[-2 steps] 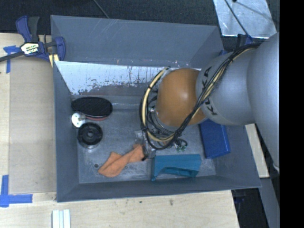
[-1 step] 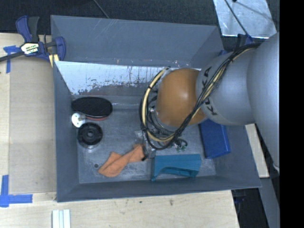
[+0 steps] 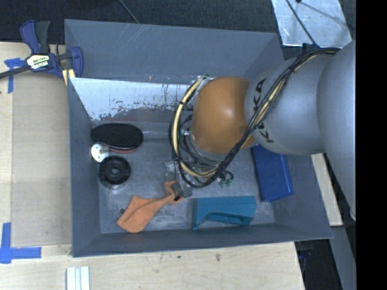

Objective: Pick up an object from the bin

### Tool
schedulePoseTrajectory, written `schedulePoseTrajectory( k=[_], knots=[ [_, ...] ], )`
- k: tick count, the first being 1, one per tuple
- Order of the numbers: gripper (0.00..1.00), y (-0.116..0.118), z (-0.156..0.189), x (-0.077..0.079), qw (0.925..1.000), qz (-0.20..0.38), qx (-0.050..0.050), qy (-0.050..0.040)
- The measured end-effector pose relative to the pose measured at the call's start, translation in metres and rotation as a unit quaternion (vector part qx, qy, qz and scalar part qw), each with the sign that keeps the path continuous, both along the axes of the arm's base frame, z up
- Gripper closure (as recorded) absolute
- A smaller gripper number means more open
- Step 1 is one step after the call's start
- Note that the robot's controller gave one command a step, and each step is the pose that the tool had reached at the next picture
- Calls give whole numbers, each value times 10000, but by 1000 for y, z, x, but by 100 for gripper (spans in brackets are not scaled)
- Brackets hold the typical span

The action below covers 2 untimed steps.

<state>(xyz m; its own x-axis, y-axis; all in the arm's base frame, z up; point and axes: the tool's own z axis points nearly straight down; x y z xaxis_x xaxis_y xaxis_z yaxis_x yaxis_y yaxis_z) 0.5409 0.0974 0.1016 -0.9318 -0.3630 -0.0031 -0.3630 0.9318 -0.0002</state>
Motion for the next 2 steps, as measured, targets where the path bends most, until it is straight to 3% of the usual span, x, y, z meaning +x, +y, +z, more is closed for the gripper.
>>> schedulePoseTrajectory(
  k=[1, 2],
  knots=[
    [100, 0, 0, 0, 10000, 0, 0, 0],
    [100, 16, 162, -7, 10000, 7, 3, -17]
  ],
)
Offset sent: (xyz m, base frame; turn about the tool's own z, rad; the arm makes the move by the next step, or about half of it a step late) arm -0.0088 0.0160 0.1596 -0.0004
